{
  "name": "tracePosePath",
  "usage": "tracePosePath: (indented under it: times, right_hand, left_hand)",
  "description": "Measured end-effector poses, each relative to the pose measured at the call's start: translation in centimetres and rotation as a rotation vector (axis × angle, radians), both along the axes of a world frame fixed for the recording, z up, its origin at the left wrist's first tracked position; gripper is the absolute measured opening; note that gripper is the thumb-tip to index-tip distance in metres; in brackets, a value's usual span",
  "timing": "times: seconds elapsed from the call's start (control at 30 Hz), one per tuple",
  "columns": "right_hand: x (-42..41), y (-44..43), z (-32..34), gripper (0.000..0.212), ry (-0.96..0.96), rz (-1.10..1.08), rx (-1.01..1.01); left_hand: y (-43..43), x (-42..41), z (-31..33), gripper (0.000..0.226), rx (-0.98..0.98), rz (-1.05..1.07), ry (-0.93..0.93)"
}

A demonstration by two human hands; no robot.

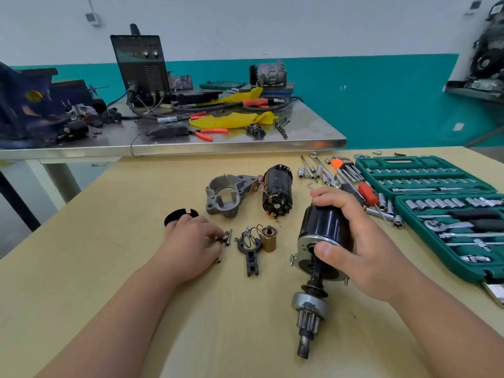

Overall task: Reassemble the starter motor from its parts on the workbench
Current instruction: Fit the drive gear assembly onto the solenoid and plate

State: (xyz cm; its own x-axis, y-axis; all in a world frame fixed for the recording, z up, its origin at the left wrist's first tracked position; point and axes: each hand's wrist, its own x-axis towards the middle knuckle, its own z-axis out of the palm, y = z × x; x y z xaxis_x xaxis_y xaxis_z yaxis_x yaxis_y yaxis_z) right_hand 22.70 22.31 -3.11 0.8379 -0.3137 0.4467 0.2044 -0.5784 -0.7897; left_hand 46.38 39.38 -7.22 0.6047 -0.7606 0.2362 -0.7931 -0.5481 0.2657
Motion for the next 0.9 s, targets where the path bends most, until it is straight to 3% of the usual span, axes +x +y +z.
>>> tracePosePath:
  times: [0.33,0.57,0.73,0.9]
  right_hand:
    - [0.2,0.2,0.1,0.051,0.006,0.005,0.018]
    - [0.0,0.6,0.4,0.051,0.040,-0.046,-0.010]
    - [0.1,1.0,0.5,0.049,0.047,-0.080,0.016]
    - [0.4,1.3,0.7,0.044,0.063,-0.149,-0.020]
  left_hand:
    - [-1.5,0.3,0.4,0.019,0.054,0.006,-0.047]
    - [-1.0,-0.4,0.5,0.017,-0.080,-0.018,-0.116]
    - [-0.2,-5.6,3.7,0.022,-0.699,-0.048,0.350]
    - [-1.8,-12.2,4.3,0.011,-0.724,-0.331,0.446]
